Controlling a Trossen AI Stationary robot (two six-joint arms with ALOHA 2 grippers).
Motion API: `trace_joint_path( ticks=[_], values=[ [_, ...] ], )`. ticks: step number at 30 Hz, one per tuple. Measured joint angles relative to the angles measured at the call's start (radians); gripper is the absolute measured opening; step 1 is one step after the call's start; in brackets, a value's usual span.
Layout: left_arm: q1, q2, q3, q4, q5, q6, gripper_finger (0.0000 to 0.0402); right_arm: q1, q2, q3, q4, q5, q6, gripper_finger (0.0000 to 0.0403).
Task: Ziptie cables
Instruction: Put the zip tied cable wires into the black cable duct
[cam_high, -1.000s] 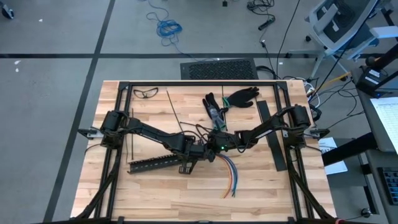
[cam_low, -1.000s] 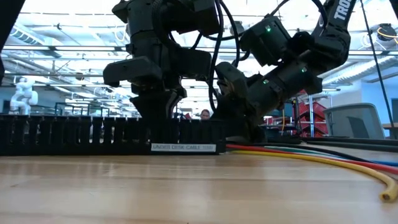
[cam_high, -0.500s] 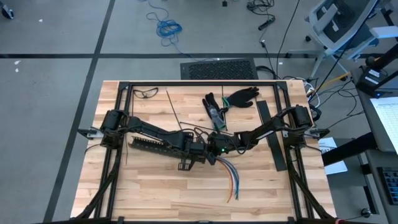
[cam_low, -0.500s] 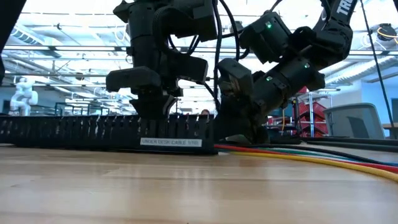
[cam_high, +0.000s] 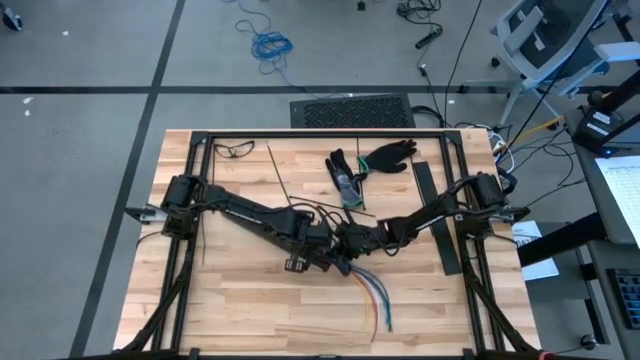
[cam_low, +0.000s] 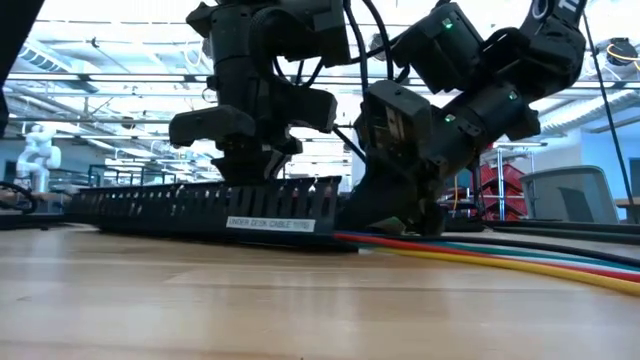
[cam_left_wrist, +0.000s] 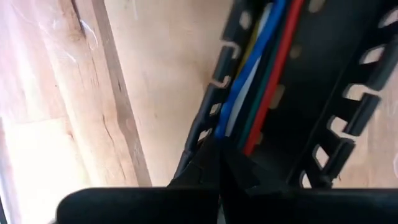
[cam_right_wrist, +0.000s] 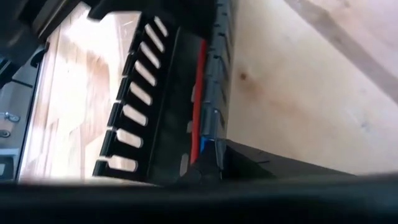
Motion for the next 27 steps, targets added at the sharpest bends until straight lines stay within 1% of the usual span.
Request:
trace_joint_path(
  ticks=[5, 10, 15, 19, 23, 27],
  values=[
    [0.015, 0.000, 0.000, 0.020, -0.008, 0.010, 0.0000, 0.024, 0.000, -0.001, -0.003, -0.014, -0.012, 0.0000],
    [0.022, 0.000, -0.001, 0.036, -0.016, 0.178, 0.0000, 0.047, 0.000, -0.002, -0.004, -0.021, -0.022, 0.0000],
    [0.027, 0.000, -0.002, 0.061, -0.002, 0.225, 0.0000, 0.063, 0.000, -0.003, -0.006, -0.022, -0.030, 0.0000],
    [0.028, 0.000, -0.002, 0.065, 0.026, 0.379, 0.0000, 0.073, 0.000, -0.003, -0.015, -0.022, -0.045, 0.0000],
    [0.030, 0.001, -0.002, 0.084, 0.000, 0.494, 0.0000, 0.085, -0.001, -0.002, -0.034, -0.022, -0.065, 0.0000],
    [0.052, 0.001, -0.002, 0.084, -0.004, 0.550, 0.0000, 0.101, -0.002, -0.001, -0.047, -0.010, -0.066, 0.0000]
  ],
)
